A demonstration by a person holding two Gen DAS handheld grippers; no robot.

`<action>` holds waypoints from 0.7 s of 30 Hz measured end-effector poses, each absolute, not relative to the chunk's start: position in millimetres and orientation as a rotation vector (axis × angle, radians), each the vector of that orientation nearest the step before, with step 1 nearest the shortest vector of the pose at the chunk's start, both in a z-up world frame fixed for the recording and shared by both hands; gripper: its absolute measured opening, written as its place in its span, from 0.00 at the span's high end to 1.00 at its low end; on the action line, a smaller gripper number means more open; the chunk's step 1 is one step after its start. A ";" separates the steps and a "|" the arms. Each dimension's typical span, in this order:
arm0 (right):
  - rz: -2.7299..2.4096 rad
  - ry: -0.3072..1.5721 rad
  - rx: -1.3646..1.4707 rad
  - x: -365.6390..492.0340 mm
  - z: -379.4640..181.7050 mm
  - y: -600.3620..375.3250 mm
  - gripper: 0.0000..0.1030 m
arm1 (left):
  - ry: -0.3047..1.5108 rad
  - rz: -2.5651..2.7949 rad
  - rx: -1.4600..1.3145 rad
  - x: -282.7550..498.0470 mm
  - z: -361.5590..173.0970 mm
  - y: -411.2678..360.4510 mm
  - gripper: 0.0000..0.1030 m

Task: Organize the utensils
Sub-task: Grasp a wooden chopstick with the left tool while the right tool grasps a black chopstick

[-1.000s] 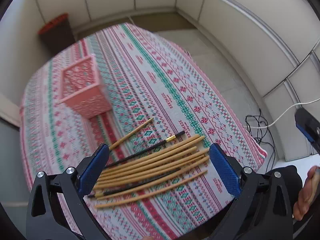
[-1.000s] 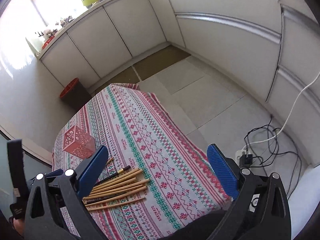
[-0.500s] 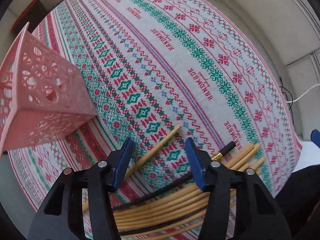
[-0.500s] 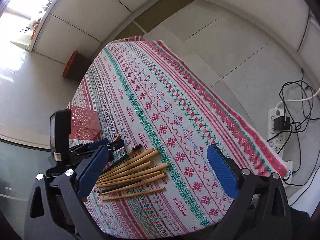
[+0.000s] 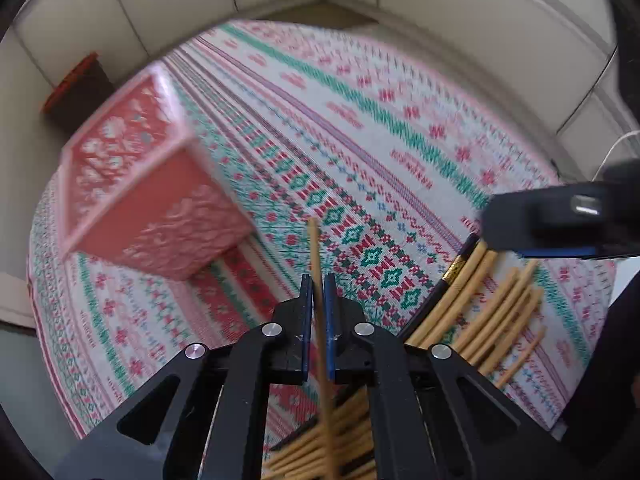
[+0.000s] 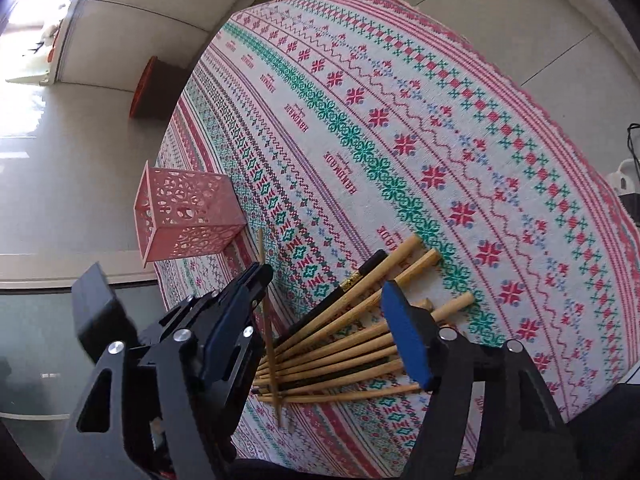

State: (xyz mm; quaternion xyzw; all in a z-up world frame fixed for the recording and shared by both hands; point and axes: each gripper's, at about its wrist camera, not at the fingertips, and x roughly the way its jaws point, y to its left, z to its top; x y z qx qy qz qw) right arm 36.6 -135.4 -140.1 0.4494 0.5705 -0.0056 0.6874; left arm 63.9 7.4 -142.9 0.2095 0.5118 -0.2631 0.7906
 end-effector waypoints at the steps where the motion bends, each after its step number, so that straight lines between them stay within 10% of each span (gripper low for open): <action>1: -0.018 1.272 1.002 39.2 -139.2 -132.0 0.38 | 1.061 -0.555 0.435 59.7 -124.5 21.3 0.96; 21: -0.175 1.366 1.004 53.5 -176.4 -135.5 0.39 | 0.853 -0.554 0.168 26.6 -46.8 71.6 0.96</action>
